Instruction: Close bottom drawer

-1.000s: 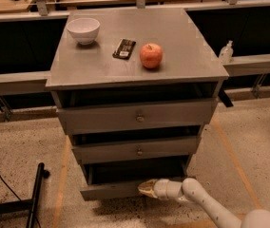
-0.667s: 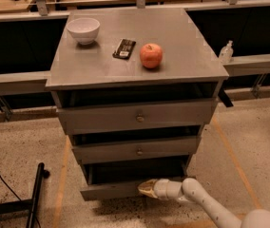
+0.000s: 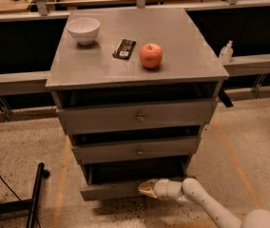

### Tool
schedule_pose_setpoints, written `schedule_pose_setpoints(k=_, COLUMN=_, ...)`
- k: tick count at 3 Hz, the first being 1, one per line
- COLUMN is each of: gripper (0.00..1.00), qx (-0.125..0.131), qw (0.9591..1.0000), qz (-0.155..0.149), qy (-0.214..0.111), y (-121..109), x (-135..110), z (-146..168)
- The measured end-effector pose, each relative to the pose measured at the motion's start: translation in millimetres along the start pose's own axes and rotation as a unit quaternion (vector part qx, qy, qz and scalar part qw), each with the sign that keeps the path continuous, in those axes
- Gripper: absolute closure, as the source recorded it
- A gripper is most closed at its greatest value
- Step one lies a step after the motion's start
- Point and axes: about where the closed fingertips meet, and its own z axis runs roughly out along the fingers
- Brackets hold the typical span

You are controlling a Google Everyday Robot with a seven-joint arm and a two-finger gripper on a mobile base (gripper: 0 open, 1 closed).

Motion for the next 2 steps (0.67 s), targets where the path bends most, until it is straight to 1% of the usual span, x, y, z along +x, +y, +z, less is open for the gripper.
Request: schedule_pose_setpoints(k=2, gripper=1.00, qx=0.000, qw=1.0000, qz=0.000, qy=0.000, y=0.0, x=0.0, z=0.0)
